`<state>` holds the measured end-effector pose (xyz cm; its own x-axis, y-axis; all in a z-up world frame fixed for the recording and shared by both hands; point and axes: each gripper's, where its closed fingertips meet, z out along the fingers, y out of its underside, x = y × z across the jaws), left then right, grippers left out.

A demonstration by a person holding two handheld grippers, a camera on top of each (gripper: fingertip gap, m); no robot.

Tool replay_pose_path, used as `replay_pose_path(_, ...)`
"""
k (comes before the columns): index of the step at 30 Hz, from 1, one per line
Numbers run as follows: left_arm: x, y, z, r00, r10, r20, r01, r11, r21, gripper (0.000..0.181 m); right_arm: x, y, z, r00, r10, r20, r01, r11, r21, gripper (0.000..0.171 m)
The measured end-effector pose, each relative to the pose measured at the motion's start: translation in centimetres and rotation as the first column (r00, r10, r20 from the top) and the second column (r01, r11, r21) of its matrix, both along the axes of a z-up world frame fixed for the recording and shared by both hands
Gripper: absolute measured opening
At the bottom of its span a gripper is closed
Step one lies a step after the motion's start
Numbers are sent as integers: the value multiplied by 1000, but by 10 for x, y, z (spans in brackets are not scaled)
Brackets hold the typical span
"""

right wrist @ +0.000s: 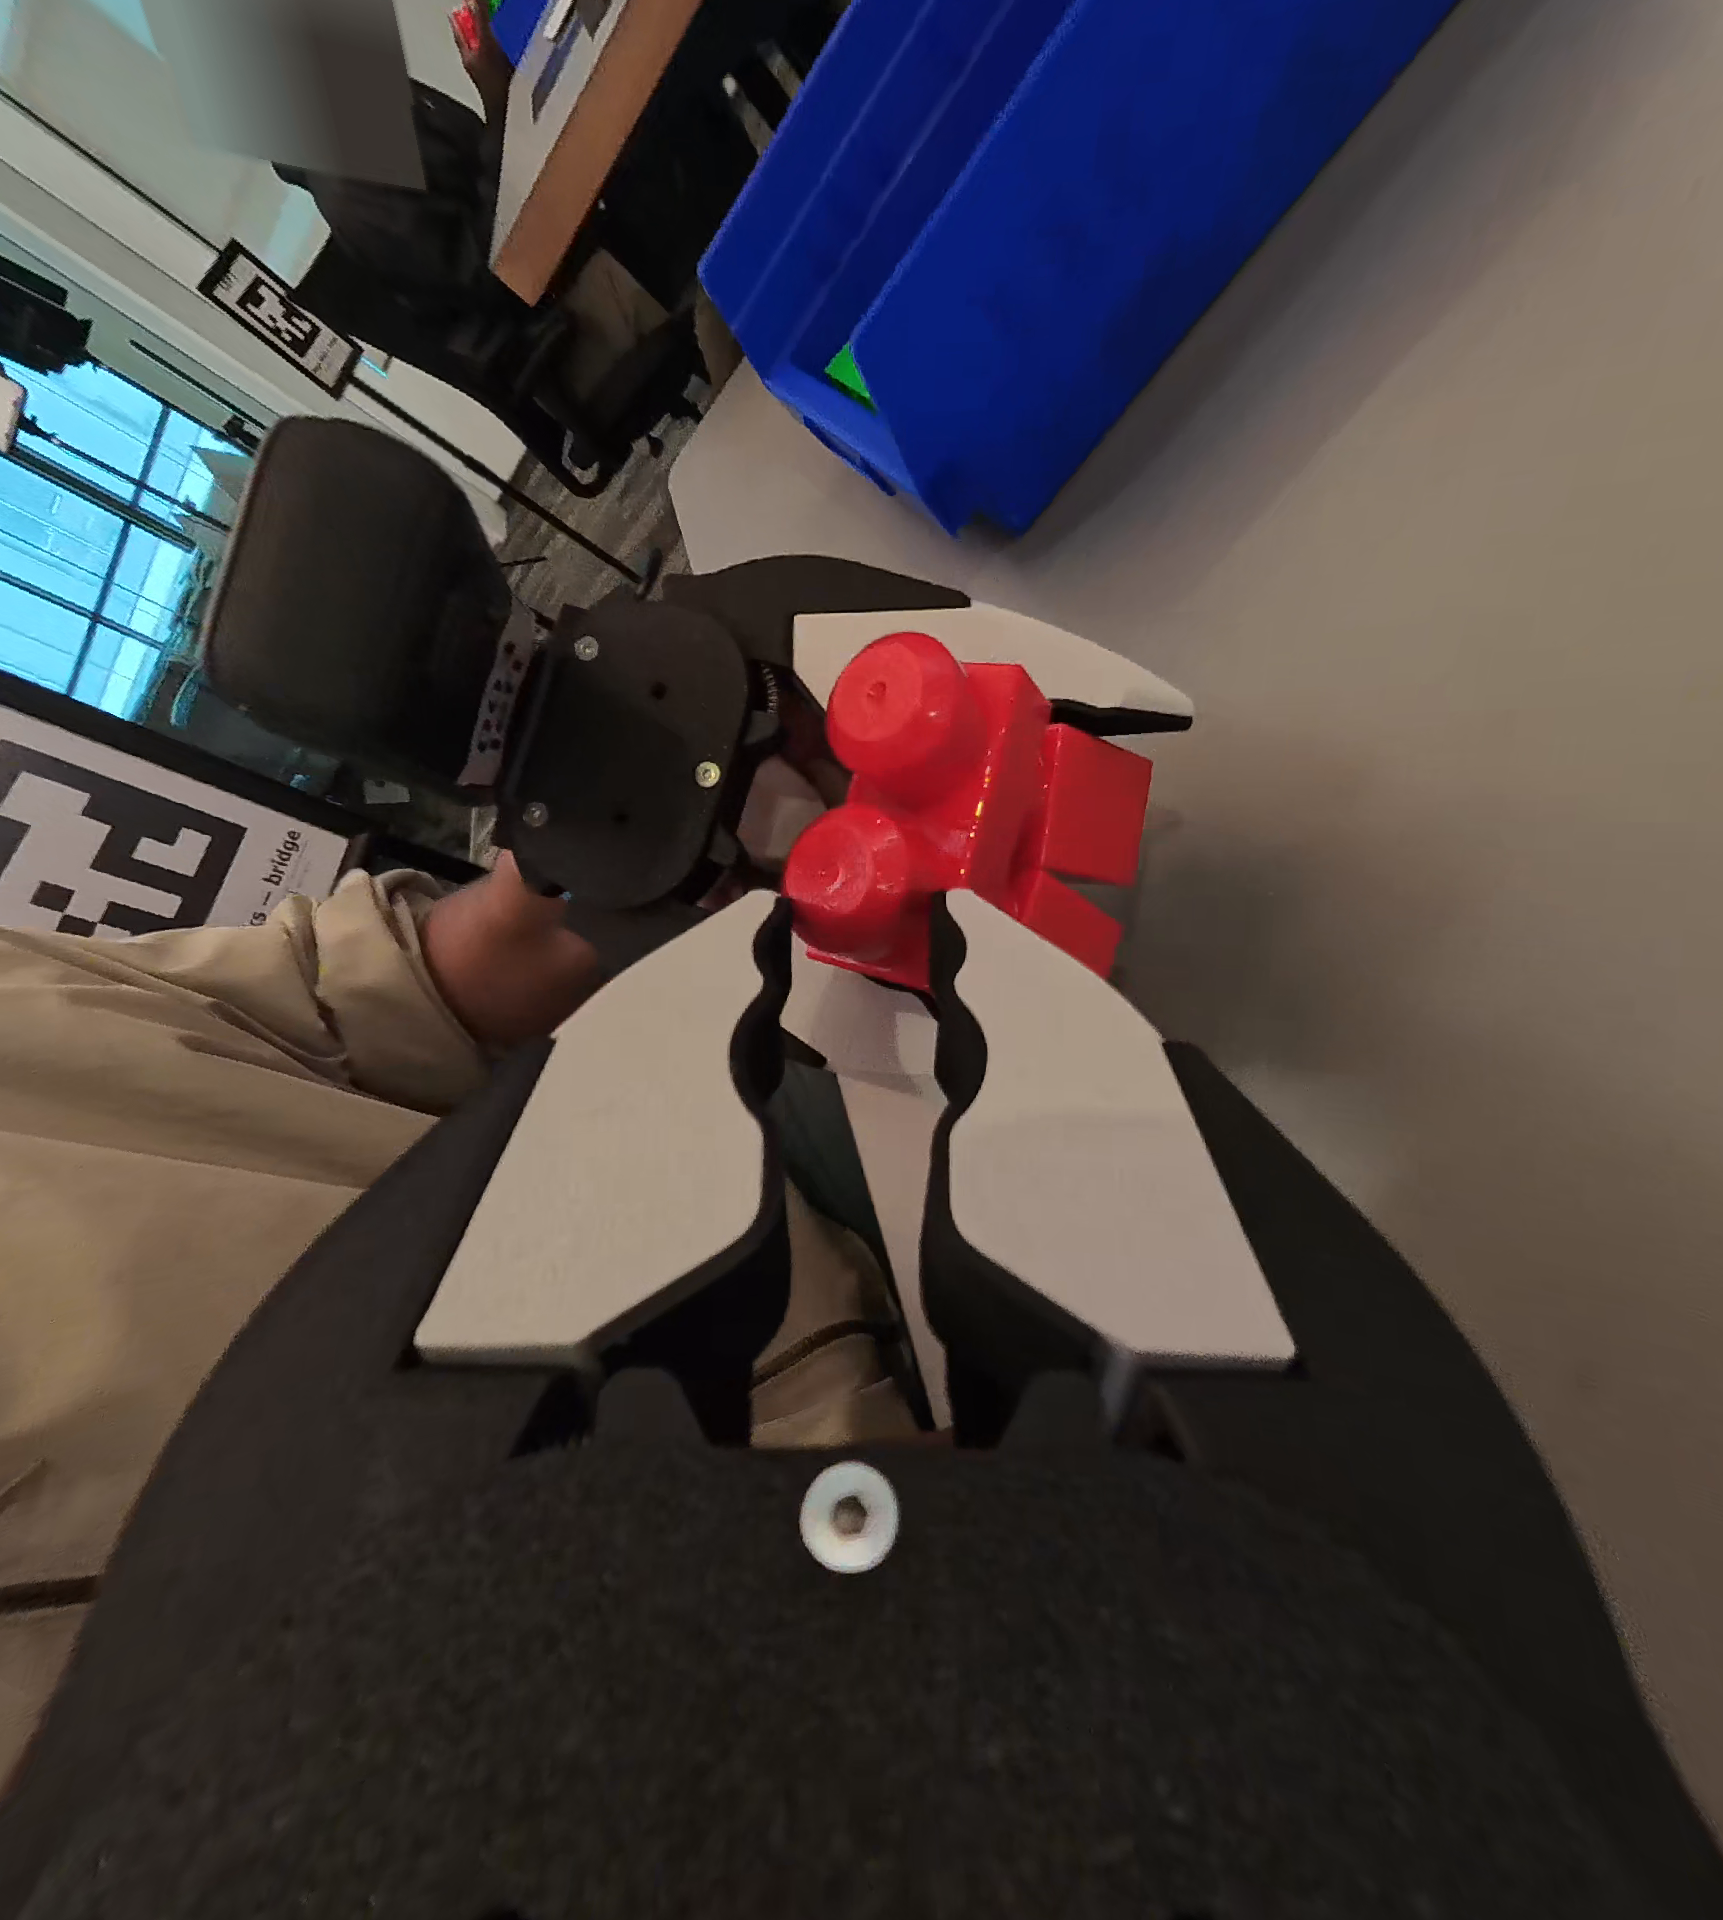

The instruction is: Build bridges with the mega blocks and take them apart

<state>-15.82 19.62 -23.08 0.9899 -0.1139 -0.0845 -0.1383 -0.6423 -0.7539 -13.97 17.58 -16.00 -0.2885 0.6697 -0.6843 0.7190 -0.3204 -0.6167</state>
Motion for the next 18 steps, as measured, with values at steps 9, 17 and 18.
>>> replay_pose_path(9, 4, 1, -25, 1000, 16, 3, -15, 996, -91, 88, 4, 2, -17, 1000, 17, 5, -17, 980, 197, 25)
replay_pose_path(17, 5, 8, -4, 999, 13, -53, -13, 1000, 12, 88, 10, 6, -5, 1000, -1, -28, 6, 987, 163, 24)
replay_pose_path(18, 5, 9, -6, 998, 9, -54, -9, 1000, 10, 88, 10, 6, -5, 1000, -3, -31, 9, 984, 177, 24)
